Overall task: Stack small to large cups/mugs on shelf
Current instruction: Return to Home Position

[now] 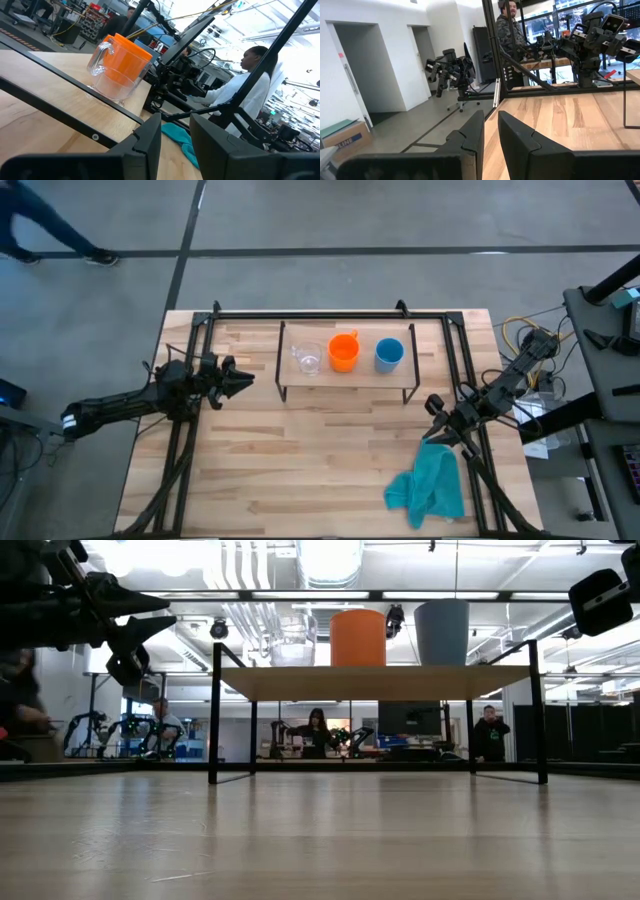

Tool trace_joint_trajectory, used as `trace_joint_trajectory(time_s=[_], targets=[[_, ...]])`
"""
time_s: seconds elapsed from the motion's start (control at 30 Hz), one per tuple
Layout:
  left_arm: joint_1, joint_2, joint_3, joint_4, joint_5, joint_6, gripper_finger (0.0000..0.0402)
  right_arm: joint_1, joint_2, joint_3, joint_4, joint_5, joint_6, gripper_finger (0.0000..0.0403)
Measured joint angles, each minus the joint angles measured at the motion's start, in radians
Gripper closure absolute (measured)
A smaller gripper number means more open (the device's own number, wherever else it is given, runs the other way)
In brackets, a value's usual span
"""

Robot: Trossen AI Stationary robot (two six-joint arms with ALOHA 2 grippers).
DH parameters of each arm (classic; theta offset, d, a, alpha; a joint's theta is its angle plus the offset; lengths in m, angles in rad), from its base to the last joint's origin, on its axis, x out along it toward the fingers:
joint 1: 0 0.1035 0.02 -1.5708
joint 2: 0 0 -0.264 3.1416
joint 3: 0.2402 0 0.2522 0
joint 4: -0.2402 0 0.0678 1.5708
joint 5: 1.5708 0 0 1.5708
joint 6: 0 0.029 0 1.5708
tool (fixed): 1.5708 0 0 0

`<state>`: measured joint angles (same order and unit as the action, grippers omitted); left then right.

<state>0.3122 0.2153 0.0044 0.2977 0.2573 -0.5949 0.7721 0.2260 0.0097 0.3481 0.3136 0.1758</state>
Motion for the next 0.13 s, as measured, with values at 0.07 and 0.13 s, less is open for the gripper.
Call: trace_joint_trajectory(time_s=[0.07, 0.13], targets=[[0.000, 0.000, 0.000, 0.000, 0.000, 0.000, 0.0312, 0.000, 0.000, 0.000, 0.000, 0.000, 0.000, 0.0351], [0.000, 0.000, 0.000, 0.000, 0.000, 0.000, 0.0312, 0.000, 0.000, 0.000, 0.000, 0.000, 0.000, 0.0351]])
